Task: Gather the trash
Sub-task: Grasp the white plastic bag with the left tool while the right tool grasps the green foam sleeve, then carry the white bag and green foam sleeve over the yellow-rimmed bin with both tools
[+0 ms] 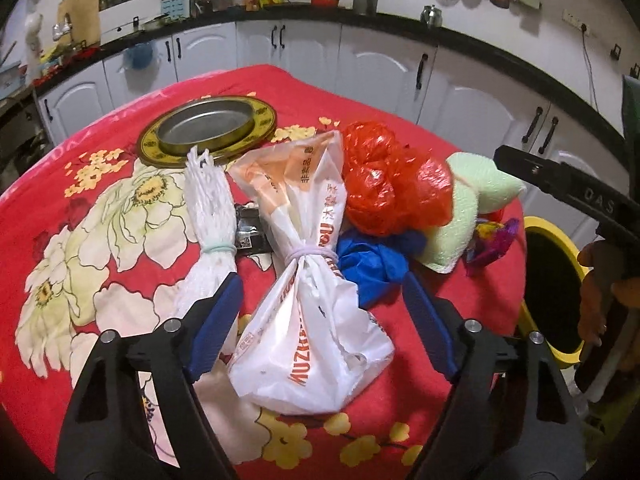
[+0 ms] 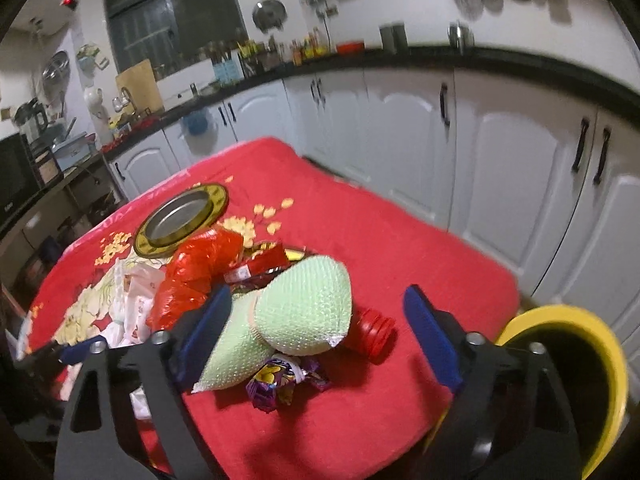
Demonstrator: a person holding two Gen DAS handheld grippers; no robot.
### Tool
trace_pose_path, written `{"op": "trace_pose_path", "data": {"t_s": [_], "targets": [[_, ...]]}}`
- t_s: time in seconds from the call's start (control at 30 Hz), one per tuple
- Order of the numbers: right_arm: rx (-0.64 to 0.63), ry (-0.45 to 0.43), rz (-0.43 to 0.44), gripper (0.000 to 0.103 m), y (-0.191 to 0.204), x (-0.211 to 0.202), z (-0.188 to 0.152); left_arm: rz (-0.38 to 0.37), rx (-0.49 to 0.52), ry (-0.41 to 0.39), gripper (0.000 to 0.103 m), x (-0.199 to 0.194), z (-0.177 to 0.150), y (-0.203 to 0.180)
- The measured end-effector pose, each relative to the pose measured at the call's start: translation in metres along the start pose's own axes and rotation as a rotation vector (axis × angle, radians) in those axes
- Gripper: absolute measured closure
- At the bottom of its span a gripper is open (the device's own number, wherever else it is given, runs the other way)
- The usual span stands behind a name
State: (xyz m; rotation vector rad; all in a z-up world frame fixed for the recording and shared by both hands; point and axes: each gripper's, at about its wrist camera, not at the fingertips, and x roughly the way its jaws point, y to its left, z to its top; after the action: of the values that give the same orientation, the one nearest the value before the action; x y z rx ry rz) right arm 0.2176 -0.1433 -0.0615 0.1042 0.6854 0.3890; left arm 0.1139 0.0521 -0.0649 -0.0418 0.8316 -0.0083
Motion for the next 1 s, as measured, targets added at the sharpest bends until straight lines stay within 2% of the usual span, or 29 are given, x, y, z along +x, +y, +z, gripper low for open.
{"op": "trace_pose_path", "data": {"t_s": [0.13,0.23,0.3,0.47,0.6,0.77,1.0], "targets": [[0.083,0.071,0.039,0.032,-0.013,0.017,-0.001,-0.005,-0.009,0.038,0.034,0.008,0.000,0.002],[0.137,0.109,0.092,0.045,-0.020,0.022,-0.004,-0.008,-0.012,0.052,0.040,0.011,-0.003,0.002],[0.147,0.113,0.132,0.059,-0.020,0.020,-0.004,-0.018,-0.018,0.058,0.045,0.011,-0.004,0.002],[0.106,0.075,0.147,0.068,-0.013,0.007,-0.001,-0.018,-0.009,0.056,0.057,0.009,-0.006,0.002],[0.086,0.044,0.151,0.070,-0.008,-0.001,0.002,-0.071,-0.036,0.065,0.066,0.004,-0.009,0.007],[0.074,0.004,0.145,0.072,-0.005,-0.011,0.005,-0.137,-0.067,0.059,0.070,-0.006,-0.010,0.014],[0.062,-0.056,0.138,0.073,-0.004,-0.029,0.012,-0.137,-0.051,-0.001,0.073,-0.030,-0.007,0.013]]}}
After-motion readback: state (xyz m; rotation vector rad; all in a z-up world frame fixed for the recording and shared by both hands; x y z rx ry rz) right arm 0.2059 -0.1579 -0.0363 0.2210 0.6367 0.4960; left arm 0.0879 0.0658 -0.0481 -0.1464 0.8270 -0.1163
